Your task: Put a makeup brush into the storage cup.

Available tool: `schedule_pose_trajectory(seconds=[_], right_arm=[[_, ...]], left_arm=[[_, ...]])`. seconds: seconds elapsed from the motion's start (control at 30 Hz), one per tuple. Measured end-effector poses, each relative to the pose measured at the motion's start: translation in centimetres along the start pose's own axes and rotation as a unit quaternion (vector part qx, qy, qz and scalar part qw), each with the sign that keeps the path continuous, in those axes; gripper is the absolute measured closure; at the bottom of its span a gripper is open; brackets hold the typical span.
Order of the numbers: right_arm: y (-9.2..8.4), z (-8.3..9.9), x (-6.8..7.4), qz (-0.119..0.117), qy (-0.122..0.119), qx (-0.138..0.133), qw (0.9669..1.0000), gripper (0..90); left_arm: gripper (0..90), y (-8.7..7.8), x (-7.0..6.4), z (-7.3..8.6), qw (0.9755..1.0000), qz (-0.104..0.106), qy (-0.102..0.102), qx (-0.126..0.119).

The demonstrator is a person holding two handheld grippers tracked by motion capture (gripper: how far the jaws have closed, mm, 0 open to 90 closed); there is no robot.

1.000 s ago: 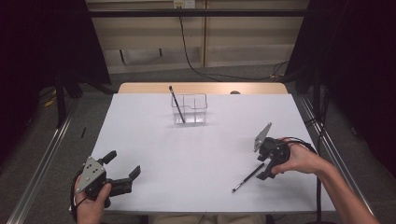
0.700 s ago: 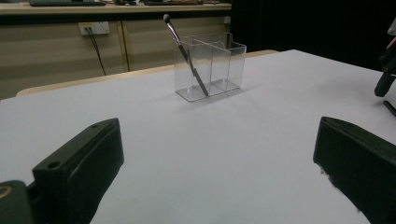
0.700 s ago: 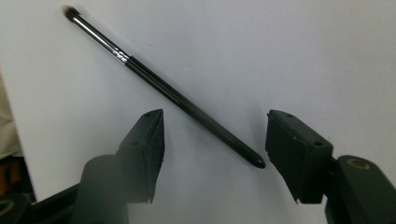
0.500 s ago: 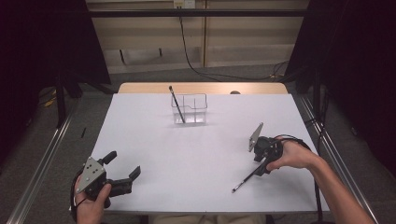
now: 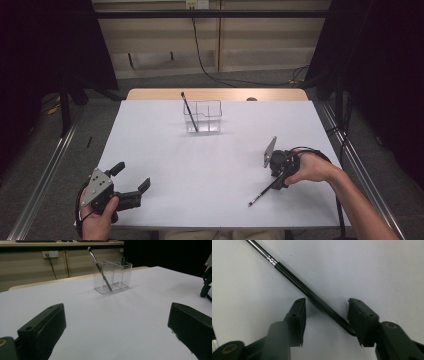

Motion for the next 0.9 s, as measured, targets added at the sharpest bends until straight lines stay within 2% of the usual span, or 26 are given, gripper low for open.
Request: schedule_pose_trajectory(seconds=[0.1, 0.27, 0.4, 0.47, 0.6, 0.67, 0.77, 0.9], right_arm=[[0.02, -0.11, 0.06, 0.014, 0.001, 0.013, 0.9998, 55.3], [0.07, -0.39, 0.11, 0.015, -0.005, 0.035, 0.9993, 57.2], [0.0, -0.25, 0.07, 0.017, -0.008, 0.031, 0.9994, 62.3], [0.01, -0.26, 0.04, 0.019, -0.009, 0.028, 0.9994, 65.1], [0.02, -0.42, 0.32, 0.017, -0.008, 0.043, 0.9989, 70.7], [0.02, -0.38, 0.2, 0.017, -0.01, 0.037, 0.9991, 78.2], [0.0, -0.35, 0.25, 0.013, -0.001, 0.038, 0.9992, 82.3], [-0.02, -0.31, 0.14, 0.01, -0.003, 0.033, 0.9994, 85.0]], left_arm=[[1.7, 0.0, -0.02, 0.01, 1.0, 0.001, 0.001, 0.0], [1.7, -0.04, -0.04, -0.02, 1.0, 0.002, 0.002, -0.001], [1.7, -0.08, 0.07, 0.0, 1.0, 0.001, 0.003, -0.001], [1.7, -0.12, 0.07, -0.03, 0.9999, 0.005, -0.009, -0.002], [1.7, -0.19, 0.11, -0.06, 1.0, 0.002, -0.006, -0.003], [1.7, -0.2, 0.07, -0.05, 1.0, 0.002, -0.002, -0.003], [1.7, -0.18, 0.12, -0.01, 1.0, 0.001, 0.001, -0.002], [1.7, -0.2, 0.2, -0.08, 1.0, -0.002, -0.006, -0.005]])
Point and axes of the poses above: each handheld gripper's, and its own axes: y roughly forward along the jaws, z roughly out of its underside, x roughly to its left, the point moved 7 cm from there along y, roughly forward along the jaws, and after that the axes turned 12 degrees about -z, right-handed, at the moved point
